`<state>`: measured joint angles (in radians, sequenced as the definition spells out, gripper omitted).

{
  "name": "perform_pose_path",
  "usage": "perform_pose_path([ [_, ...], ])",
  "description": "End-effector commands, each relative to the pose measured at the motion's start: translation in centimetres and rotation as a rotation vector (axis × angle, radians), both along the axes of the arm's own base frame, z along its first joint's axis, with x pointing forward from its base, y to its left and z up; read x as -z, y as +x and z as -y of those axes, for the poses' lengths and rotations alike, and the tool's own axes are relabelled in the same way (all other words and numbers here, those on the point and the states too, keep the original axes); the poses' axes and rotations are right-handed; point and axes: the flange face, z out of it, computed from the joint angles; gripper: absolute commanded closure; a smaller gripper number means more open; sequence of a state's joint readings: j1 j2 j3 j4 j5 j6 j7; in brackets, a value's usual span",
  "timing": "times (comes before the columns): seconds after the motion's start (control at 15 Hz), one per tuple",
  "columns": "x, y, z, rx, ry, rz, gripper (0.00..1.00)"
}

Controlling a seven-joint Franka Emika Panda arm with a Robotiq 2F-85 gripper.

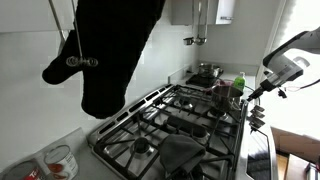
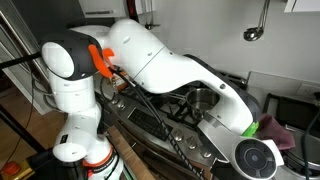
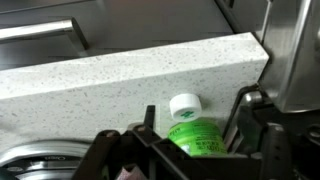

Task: Put the white lid on the green bottle.

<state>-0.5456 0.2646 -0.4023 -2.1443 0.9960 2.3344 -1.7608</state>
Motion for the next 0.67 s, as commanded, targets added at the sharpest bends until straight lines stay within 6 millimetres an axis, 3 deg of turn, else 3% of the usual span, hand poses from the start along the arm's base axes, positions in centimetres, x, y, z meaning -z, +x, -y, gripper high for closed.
perform_pose_path([
  [0.0, 0.87, 0.01, 0.68, 0.01, -0.016, 0.029, 0.28],
  [0.07, 0.97, 0.01, 0.68, 0.012, -0.014, 0.032, 0.46],
  [0.27, 1.26, -0.01, 0.72, 0.015, -0.014, 0.037, 0.7],
  [0.47, 1.52, -0.05, 0.8, 0.019, -0.011, 0.031, 0.92],
  [0.6, 1.26, -0.1, 0.97, 0.023, -0.013, 0.027, 0.94],
])
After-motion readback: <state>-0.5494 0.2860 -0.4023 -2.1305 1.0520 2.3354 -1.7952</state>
